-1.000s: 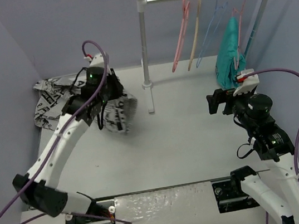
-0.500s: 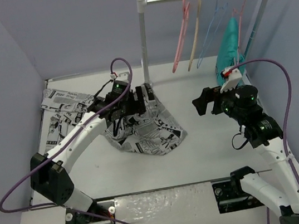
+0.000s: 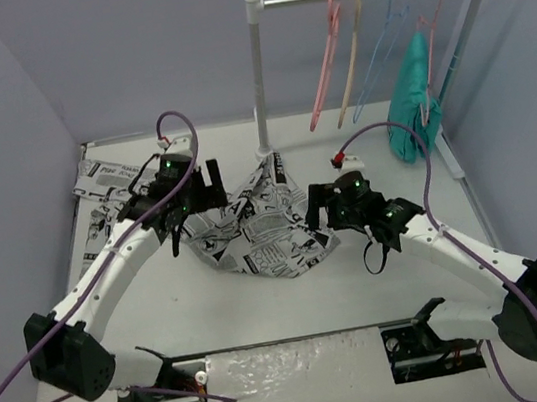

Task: Place the trousers on the hanger

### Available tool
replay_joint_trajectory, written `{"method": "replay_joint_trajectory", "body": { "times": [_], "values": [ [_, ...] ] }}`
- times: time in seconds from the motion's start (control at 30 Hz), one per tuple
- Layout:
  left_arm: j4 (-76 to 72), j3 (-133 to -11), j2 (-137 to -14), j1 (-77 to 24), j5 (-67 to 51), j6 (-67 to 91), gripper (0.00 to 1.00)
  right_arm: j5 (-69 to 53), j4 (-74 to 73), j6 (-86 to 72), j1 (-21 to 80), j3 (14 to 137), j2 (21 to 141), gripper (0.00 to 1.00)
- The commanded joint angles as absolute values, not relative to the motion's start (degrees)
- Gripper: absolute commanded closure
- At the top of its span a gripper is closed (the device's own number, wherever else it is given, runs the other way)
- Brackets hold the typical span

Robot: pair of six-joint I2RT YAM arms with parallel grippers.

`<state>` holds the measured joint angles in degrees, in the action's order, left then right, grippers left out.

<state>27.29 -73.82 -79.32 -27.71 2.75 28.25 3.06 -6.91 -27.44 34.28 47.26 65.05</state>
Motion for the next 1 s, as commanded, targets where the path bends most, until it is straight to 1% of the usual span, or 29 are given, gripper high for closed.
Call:
{"method": "replay_joint_trajectory", "body": {
  "times": [0.0,0.03,0.2,0.4,0.53,0.63,0.77,0.8,0.83,0.87,0.9,0.93,0.97],
  "values": [
    [28.8,-68.8,-72.4,-24.4,3.0,29.4,0.19,12.4,-2.1,-36.7,34.5,44.8,71.2,0.07],
    [29.6,-66.6,-71.6,-23.1,2.5,29.4,0.19,12.7,-1.4,-37.2,34.5,44.7,72.4,0.09],
    [31.4,-60.2,-66.7,-17.7,1.8,28.9,0.19,14.6,-0.2,-40.6,34.5,44.6,79.5,0.11],
    [32.8,-57.5,-64.4,-14.1,1.1,28.4,0.19,13.8,2.7,-42.4,34.8,43.2,86.1,0.15],
    [33.1,-57.0,-64.1,-12.0,0.9,28.2,0.19,13.9,2.4,-43.6,35.1,42.5,87.3,0.18],
    [33.1,-56.7,-64.0,-10.8,0.6,27.9,0.19,13.9,1.7,-44.1,35.3,41.6,87.2,0.23],
    [32.7,-56.7,-64.5,-9.5,0.2,27.8,0.19,12.9,0.4,-44.2,35.3,41.5,87.6,0.37],
    [32.6,-56.8,-64.6,-9.3,0.1,27.8,0.19,12.3,0.3,-44.1,35.3,41.6,87.6,0.44],
    [32.5,-56.9,-64.8,-9.0,0.0,27.8,0.19,11.6,0.2,-43.8,35.2,41.8,87.6,0.53],
    [32.4,-56.8,-65.1,-8.9,0.0,27.8,0.19,11.6,0.2,-43.4,35.2,42.3,87.4,0.73],
    [32.3,-57.0,-65.4,-8.7,0.0,27.8,0.19,13.1,-2.1,-43.1,34.9,42.9,86.7,0.84],
    [32.3,-57.2,-65.7,-8.5,0.0,27.8,0.19,14.6,-4.4,-42.8,34.5,43.5,86.0,0.95],
    [32.3,-57.3,-65.9,-8.2,0.1,27.7,0.19,16.1,-5.9,-42.3,33.6,44.3,84.7,1.0]
  ]
}}
